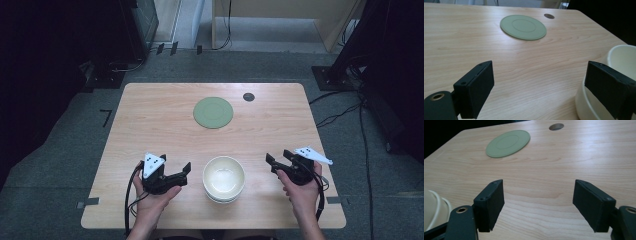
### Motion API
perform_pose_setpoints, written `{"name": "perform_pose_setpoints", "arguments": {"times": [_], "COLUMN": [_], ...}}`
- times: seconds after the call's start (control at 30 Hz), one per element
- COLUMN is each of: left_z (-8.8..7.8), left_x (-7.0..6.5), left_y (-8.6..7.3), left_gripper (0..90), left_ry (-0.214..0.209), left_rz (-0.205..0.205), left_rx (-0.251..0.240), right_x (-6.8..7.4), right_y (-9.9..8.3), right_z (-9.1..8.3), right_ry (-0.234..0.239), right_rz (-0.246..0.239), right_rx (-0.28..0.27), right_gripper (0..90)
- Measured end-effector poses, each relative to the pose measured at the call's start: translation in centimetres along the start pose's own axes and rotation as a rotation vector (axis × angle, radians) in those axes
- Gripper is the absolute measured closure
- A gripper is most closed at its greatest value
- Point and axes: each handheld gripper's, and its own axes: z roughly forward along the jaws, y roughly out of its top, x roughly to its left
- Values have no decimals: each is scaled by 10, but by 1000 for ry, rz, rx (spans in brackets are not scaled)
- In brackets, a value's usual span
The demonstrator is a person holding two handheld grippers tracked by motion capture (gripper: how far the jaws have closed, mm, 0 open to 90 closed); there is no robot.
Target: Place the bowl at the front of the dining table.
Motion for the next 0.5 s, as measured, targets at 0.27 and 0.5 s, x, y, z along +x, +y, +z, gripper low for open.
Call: {"name": "perform_pose_setpoints", "arguments": {"times": [0.27,0.5], "left_z": [6,10], "left_x": [-25,-45], "left_y": [0,-3], "left_gripper": [87,147], "left_ry": [-56,-90], "left_rz": [35,61], "left_rx": [13,36], "right_x": [16,28], "right_y": [6,8], "right_z": [-2,-4], "right_ry": [58,91], "right_rz": [13,-4], "right_rx": [10,14], "right_gripper": [260,260]}}
